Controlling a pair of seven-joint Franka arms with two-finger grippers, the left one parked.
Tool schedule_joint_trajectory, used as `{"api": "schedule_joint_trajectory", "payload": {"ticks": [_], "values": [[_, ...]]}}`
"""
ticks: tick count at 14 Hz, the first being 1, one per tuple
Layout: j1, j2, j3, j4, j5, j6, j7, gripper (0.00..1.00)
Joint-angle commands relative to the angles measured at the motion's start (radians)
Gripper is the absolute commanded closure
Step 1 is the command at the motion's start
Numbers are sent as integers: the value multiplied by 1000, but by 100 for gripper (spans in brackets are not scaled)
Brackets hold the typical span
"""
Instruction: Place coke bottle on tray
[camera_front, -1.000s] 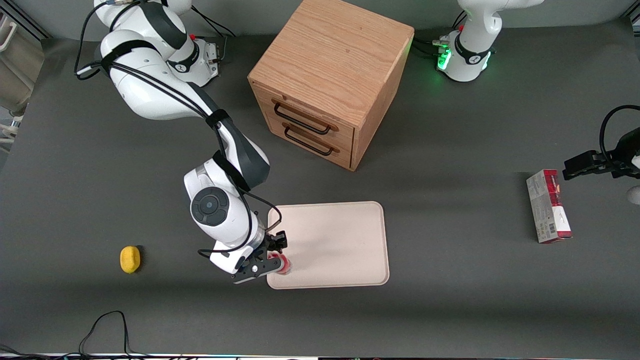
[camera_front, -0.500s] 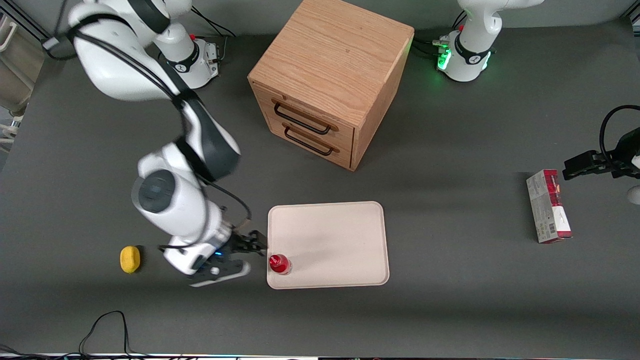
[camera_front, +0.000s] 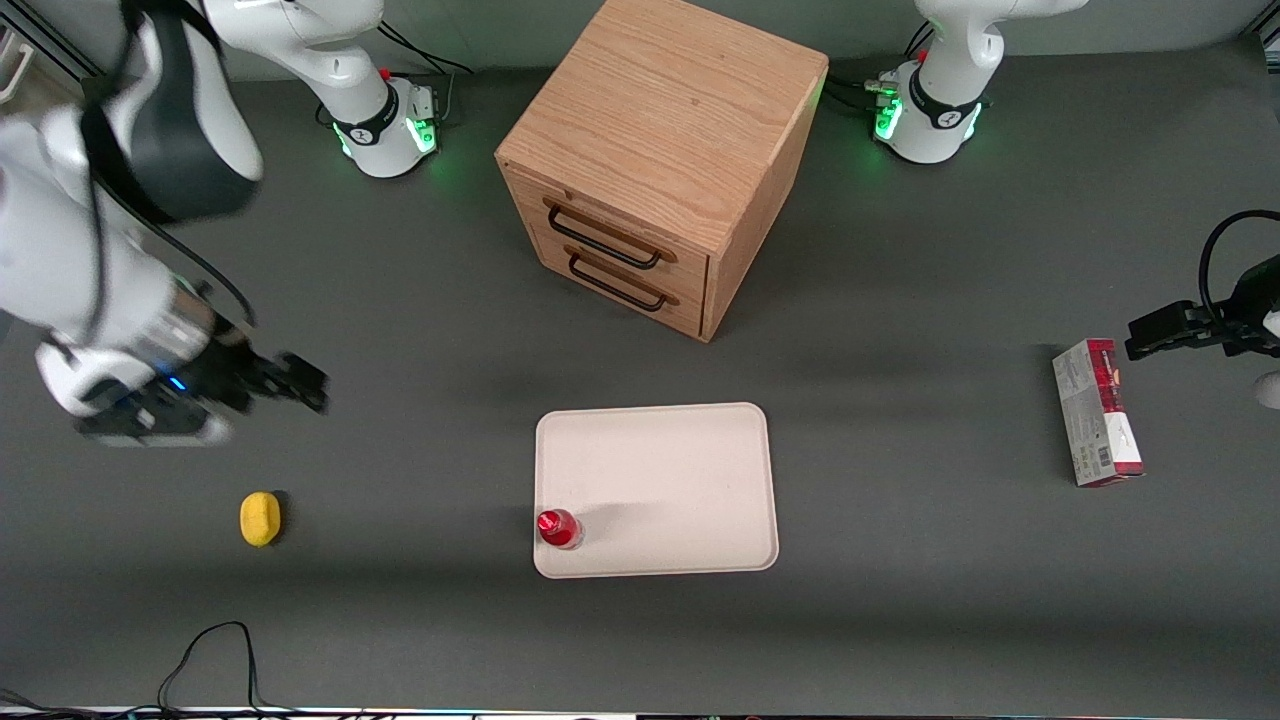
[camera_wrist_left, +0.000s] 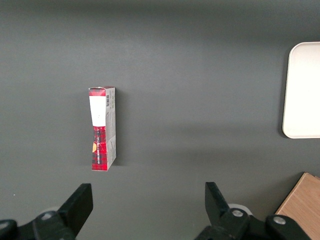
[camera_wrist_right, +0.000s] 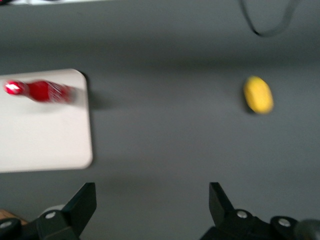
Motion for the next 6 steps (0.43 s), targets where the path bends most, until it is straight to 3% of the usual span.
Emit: {"api": "schedule_joint_trajectory", "payload": {"ticks": [1, 6], "values": [[11, -243, -78, -245, 24, -17, -64, 0], [8, -247, -110, -162, 8, -169, -66, 0]]}}
